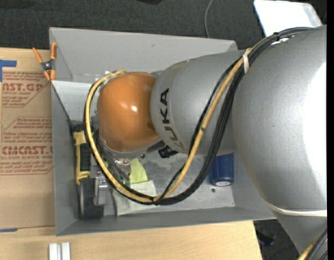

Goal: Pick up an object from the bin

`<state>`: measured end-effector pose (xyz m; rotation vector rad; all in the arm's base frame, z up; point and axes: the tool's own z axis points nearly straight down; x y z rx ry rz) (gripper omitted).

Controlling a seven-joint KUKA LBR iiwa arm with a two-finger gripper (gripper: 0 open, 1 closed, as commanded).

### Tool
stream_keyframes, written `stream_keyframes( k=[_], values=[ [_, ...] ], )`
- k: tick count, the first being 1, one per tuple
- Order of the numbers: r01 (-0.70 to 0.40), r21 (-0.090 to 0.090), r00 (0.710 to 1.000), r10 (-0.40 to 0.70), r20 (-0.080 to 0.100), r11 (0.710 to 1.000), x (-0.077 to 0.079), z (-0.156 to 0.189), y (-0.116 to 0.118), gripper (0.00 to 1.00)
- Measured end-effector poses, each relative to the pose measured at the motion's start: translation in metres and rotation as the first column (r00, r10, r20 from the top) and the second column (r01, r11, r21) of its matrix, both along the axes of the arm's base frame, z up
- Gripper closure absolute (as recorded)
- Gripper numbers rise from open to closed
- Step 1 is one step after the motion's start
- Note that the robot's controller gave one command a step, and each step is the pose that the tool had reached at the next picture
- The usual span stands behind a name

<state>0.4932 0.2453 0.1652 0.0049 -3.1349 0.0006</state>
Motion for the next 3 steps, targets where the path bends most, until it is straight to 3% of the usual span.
stream_keyframes(
  k=[1, 2, 3],
  values=[
    [0.002, 0.002, 1.0, -0.002, 0.007, 1.0, 0.002, 0.004, -0.001, 0.0],
    [-0.351, 0.002, 0.936, 0.351, 0.008, 0.936, 0.025, 0.031, -0.006, 0.0],
    [-0.269, 0.003, 0.963, 0.269, 0.008, 0.963, 0.024, 0.04, -0.009, 0.0]
  ],
)
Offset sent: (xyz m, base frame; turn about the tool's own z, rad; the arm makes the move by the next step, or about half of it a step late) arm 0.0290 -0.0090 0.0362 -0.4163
